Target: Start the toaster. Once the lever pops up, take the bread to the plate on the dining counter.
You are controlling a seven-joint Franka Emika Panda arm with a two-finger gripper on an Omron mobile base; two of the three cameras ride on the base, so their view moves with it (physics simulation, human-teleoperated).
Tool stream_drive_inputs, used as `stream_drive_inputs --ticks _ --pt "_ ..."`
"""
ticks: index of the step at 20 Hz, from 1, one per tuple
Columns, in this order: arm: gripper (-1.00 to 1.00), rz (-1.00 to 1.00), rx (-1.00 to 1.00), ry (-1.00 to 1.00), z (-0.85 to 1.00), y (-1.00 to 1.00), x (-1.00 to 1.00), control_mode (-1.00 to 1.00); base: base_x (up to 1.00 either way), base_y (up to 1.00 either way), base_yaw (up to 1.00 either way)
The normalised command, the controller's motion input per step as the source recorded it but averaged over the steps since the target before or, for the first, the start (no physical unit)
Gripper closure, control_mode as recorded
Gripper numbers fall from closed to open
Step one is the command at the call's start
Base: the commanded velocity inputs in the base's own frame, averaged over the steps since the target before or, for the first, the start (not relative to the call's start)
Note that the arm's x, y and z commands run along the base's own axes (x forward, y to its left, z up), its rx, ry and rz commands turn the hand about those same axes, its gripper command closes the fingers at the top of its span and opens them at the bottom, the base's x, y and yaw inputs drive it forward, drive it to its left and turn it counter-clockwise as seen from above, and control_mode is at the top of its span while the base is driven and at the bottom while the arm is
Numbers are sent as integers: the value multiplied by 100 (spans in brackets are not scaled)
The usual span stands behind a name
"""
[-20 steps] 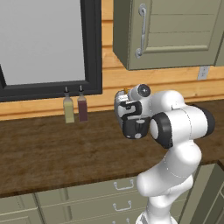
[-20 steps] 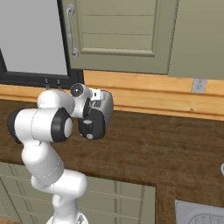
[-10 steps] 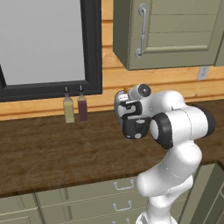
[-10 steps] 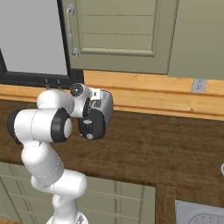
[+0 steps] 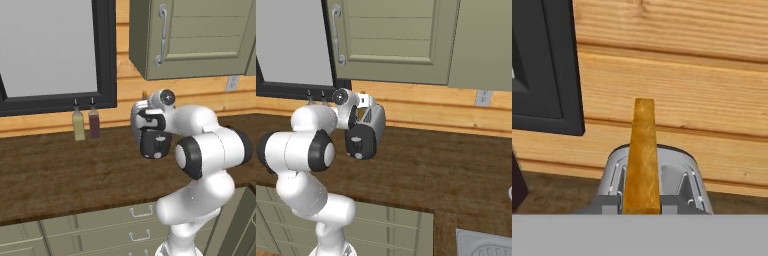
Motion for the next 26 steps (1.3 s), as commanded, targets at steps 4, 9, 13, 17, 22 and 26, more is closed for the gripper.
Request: stream_drive_inputs --ticks 4,9,13,17,22,26 --pt "100 0 0 -1 49 0 -56 -100 0 0 0" --pt "100 0 0 0 21 0 -78 -100 0 0 0" --pt "100 0 0 0 12 -1 -82 -100 0 0 0" --pt "100 0 0 0 11 -16 -91 -100 0 0 0" --pt "100 0 0 0 16 -30 -78 -100 0 0 0" --pt "100 0 0 1 6 -20 -84 -100 0 0 0"
